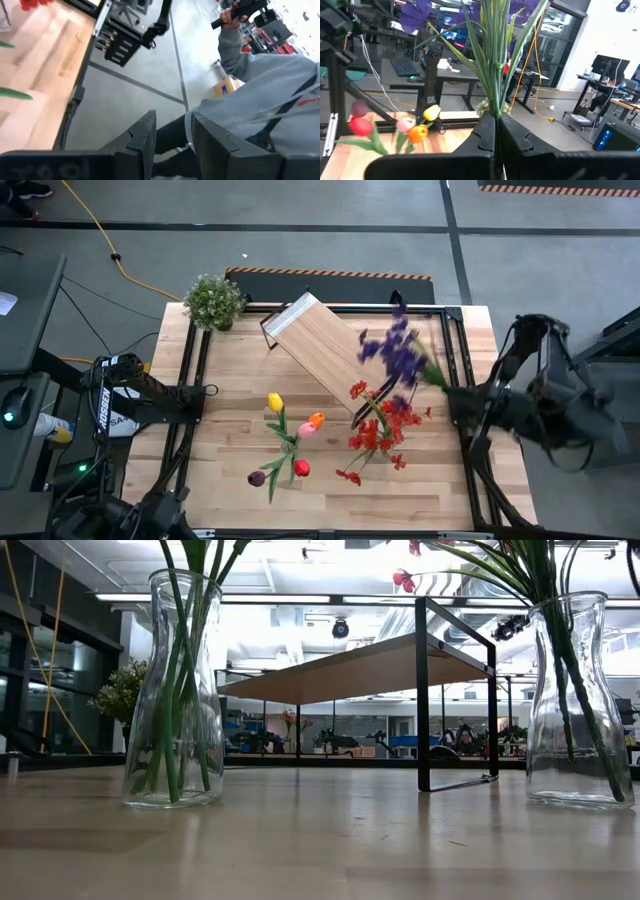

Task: Pick and place flowers into a vace then onto a shelf
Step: Put the blue flowers into the right transparent vase

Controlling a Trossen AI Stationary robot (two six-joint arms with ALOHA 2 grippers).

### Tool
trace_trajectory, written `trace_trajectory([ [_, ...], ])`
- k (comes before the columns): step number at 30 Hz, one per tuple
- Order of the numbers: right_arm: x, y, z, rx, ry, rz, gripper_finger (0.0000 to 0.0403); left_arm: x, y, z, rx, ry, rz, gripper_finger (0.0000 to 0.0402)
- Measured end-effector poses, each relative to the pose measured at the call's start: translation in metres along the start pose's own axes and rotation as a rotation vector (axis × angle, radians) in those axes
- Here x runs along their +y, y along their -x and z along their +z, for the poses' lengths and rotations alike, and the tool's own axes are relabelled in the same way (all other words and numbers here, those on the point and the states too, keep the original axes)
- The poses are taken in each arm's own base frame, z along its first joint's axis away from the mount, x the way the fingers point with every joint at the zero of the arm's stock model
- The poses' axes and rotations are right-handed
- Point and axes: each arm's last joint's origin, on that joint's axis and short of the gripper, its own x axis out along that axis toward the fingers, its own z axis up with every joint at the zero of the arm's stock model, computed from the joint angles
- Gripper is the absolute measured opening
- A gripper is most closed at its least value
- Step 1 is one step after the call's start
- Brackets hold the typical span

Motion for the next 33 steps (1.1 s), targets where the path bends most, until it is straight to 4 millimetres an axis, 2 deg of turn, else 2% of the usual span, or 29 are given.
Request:
trace_trajectory([
  [8,-0.059,-0.006,0.008,0.004,-0.001,-0.033,0.0000,0.001,0.000,0.002,-0.068,0.001,0.030,0.0156],
  [12,-0.085,-0.011,0.011,-0.029,-0.012,0.006,0.0000,0.001,0.000,0.003,-0.103,0.001,0.045,0.0156],
  [21,-0.133,-0.018,0.018,-0.190,0.006,0.080,0.0000,0.002,0.001,0.005,-0.172,0.001,0.076,0.0156],
  [27,-0.166,-0.010,0.022,-0.353,0.005,0.116,0.0000,0.003,0.001,0.006,-0.214,0.002,0.094,0.0156],
  [33,-0.183,-0.002,0.021,-0.448,0.014,0.154,0.0000,0.003,0.001,0.007,-0.249,0.002,0.110,0.0156],
])
